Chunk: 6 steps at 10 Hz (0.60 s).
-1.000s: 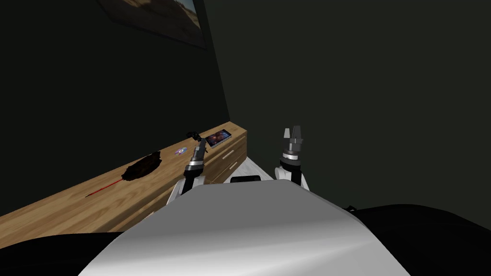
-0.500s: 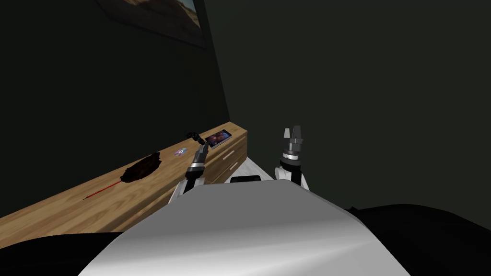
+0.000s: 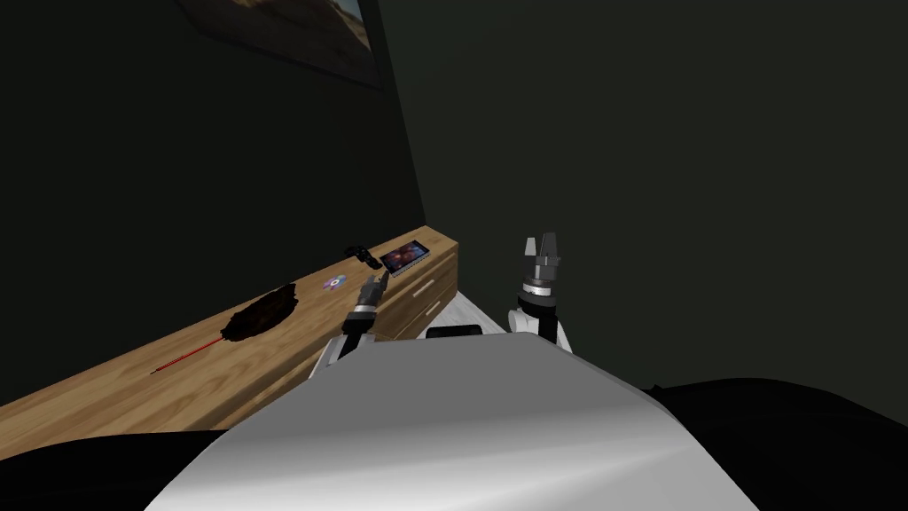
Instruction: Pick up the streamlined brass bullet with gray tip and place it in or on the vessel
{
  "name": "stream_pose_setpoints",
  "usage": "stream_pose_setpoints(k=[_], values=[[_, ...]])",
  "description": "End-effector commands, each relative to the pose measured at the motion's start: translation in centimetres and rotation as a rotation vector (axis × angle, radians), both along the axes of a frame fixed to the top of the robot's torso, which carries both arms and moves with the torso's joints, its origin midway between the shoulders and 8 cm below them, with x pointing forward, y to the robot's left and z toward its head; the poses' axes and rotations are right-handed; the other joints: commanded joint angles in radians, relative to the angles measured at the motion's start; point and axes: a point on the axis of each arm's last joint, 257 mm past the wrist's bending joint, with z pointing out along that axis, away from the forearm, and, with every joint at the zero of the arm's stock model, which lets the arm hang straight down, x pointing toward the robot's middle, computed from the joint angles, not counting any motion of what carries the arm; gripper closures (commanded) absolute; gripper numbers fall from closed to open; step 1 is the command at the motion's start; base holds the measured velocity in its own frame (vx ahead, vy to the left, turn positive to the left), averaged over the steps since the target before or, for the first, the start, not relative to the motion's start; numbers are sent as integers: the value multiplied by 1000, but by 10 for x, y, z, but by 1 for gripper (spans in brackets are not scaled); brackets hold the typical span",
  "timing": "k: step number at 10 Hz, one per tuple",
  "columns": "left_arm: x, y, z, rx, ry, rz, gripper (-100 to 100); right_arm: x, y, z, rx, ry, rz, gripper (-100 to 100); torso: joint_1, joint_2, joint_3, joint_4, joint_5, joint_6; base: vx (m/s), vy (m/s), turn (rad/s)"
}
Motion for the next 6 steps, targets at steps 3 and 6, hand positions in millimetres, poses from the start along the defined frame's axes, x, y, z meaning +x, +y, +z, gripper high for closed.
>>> stream_pose_setpoints(k=[3,6], values=[[0,15,-34,133,85,22,-100,0,0,0,0,0,0,0,-1,0,0,0,0,0,19,18,-5],[-4,34,-67,259,169,41,-100,0,0,0,0,0,0,0,-1,0,0,0,0,0,20,18,-6]])
